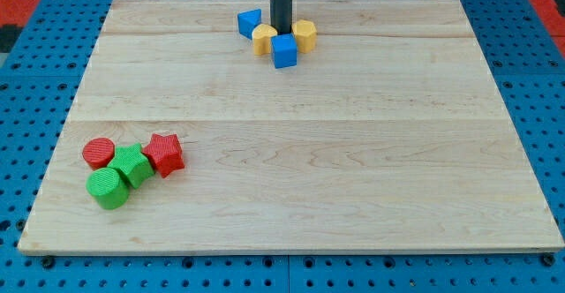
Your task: Move your arm towards left
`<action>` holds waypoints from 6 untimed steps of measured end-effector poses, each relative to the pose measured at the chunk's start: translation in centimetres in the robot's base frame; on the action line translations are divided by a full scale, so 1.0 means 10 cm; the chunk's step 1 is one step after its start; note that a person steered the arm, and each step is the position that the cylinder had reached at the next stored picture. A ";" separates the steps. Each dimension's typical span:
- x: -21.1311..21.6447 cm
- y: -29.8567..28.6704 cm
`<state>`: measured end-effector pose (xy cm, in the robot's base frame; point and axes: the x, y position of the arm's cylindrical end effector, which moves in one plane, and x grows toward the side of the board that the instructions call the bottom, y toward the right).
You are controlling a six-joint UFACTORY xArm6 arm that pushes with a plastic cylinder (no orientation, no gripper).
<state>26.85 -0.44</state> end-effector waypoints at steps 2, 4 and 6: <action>-0.42 0.05; -0.59 -0.32; -0.65 -0.84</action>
